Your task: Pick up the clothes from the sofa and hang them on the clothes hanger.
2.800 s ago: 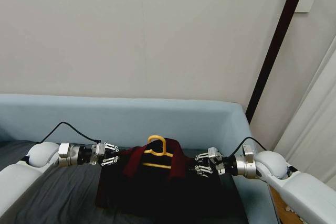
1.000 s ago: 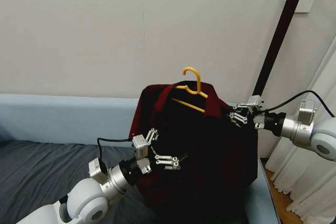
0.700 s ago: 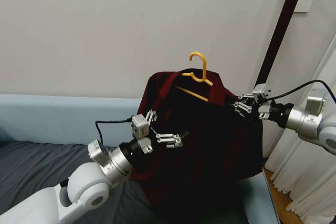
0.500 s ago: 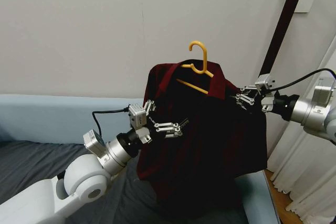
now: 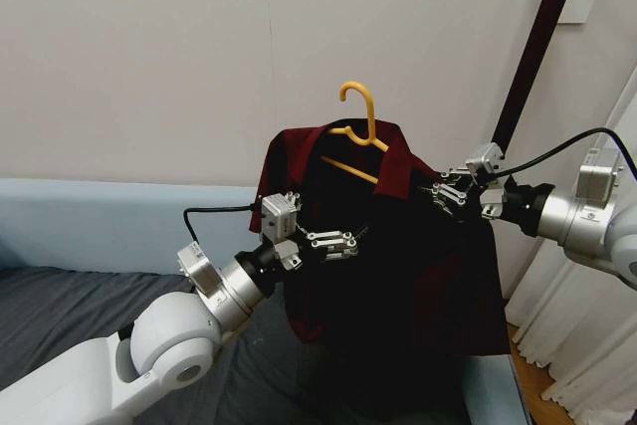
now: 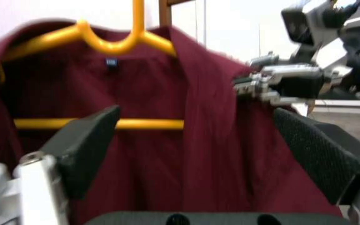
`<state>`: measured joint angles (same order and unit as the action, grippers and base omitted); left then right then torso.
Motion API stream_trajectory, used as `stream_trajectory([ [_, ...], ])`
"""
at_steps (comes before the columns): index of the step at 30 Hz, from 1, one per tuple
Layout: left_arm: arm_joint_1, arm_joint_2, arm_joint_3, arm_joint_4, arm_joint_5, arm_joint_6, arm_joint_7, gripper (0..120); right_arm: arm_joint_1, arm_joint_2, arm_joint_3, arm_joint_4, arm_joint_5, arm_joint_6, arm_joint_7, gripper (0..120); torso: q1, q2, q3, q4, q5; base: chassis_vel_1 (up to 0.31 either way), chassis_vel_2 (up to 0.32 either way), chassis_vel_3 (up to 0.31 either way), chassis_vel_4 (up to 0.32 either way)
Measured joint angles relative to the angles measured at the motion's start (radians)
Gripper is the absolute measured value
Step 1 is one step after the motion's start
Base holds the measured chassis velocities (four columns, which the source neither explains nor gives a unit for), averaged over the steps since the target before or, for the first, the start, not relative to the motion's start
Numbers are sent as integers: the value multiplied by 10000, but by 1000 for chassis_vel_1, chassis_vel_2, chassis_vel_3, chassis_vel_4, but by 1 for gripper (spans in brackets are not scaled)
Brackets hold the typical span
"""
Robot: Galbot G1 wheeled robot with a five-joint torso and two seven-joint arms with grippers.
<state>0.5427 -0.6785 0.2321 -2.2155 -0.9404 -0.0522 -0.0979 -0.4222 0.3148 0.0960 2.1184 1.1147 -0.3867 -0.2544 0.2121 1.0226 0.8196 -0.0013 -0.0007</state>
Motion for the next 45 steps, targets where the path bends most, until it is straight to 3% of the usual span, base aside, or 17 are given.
stream_trajectory([
  [1,0,0,0,0,0,0,0,93,0,0,0,0,0,0,0,7,0,0,0,0,0,0,0,0,0],
  [5,-134,-157,135,180,66,1,-68,72,-9,29,-17,-16,-53,58,-68,7,0,0,0,0,0,0,0,0,0],
  [11,-270,-220,235,288,66,0,-117,61,0,42,-18,-16,-52,73,-86,7,0,0,0,0,0,0,0,0,0],
  [14,-443,-323,397,412,63,-24,-187,43,5,56,-19,-38,-51,107,-116,7,0,0,0,0,0,0,0,0,0],
  [26,-770,-471,298,557,-395,-310,-371,0,-105,166,-19,-182,-239,210,-239,7,0,0,0,0,0,0,0,0,0],
  [36,-1174,-822,-22,1303,-938,-463,-724,0,-41,242,-47,-127,183,370,-412,7,0,1,0,0,0,0,0,0,0],
  [45,-1137,-1021,-279,1478,-1145,-590,-695,0,18,139,68,-195,737,410,-465,7,0,0,0,1,-1,0,0,0,0],
])
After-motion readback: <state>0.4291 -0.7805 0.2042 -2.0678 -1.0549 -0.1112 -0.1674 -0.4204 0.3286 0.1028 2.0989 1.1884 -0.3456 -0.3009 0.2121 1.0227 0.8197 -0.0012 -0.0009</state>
